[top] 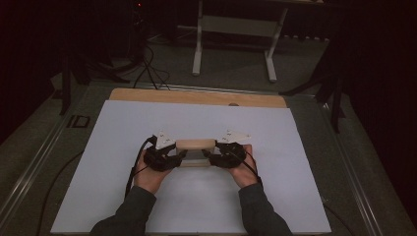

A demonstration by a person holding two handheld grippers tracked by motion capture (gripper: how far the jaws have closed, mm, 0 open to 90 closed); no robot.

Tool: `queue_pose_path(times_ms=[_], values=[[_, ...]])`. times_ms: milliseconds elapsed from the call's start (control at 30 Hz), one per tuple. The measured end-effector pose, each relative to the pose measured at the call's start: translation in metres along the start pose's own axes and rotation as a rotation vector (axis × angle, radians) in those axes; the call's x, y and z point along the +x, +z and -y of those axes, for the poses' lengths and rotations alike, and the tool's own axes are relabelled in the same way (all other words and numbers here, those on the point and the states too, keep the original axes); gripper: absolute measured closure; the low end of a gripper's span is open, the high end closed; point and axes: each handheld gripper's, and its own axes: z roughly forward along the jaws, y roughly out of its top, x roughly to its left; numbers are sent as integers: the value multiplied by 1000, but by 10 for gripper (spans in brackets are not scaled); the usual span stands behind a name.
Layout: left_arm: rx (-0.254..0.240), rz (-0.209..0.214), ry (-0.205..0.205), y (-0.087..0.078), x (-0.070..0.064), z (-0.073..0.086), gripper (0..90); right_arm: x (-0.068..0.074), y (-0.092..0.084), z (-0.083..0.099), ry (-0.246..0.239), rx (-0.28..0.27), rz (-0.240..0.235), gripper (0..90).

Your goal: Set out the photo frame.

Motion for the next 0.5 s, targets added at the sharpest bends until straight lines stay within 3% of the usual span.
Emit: queue_pose_path(times_ms=[500], values=[[-1, 5, 9, 8, 5, -7, 508, -6, 3, -3, 17, -2, 24, 452]])
